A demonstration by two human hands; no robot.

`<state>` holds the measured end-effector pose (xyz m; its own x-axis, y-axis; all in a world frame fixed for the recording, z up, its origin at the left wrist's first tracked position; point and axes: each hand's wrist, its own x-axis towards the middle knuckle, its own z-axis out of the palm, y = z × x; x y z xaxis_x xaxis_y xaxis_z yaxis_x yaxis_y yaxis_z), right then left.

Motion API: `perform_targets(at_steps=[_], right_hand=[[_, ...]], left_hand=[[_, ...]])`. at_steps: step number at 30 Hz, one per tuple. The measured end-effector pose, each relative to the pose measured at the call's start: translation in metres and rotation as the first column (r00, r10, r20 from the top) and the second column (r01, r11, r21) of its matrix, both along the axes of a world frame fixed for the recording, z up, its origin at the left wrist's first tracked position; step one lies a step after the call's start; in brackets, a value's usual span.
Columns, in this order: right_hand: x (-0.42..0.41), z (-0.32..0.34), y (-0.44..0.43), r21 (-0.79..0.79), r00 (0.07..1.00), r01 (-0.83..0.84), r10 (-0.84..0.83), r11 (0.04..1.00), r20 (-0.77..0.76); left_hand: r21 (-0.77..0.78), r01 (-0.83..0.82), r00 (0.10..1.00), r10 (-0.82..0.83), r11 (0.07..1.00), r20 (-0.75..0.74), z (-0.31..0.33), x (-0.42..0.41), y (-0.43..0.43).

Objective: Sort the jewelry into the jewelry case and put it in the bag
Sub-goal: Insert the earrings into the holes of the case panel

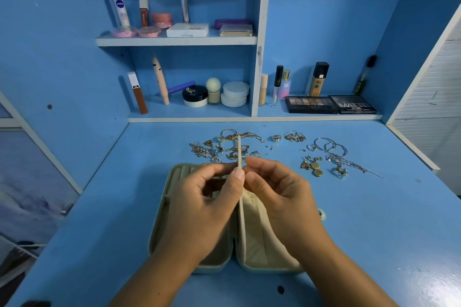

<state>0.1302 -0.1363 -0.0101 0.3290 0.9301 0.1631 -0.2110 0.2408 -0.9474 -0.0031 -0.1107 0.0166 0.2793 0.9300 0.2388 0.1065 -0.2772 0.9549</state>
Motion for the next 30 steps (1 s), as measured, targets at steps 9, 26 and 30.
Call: perform_targets(at_steps=[9, 26, 30], right_hand=[[-0.007, -0.015, -0.011, 0.053, 0.944, 0.138, -0.147, 0.989, 0.295], [-0.004, -0.016, -0.009, 0.147, 0.895, 0.123, -0.174, 0.981, 0.412], [-0.001, -0.016, -0.007, 0.122, 0.921, 0.076, -0.116, 0.99, 0.372]], left_hand=[[0.016, -0.014, 0.999, 0.014, 1.0, 0.049, 0.001, 0.001, -0.002], [0.027, -0.029, 0.999, 0.029, 0.999, 0.015, 0.001, 0.002, -0.001], [0.022, -0.035, 0.999, 0.034, 0.999, 0.024, 0.001, 0.002, -0.001]])
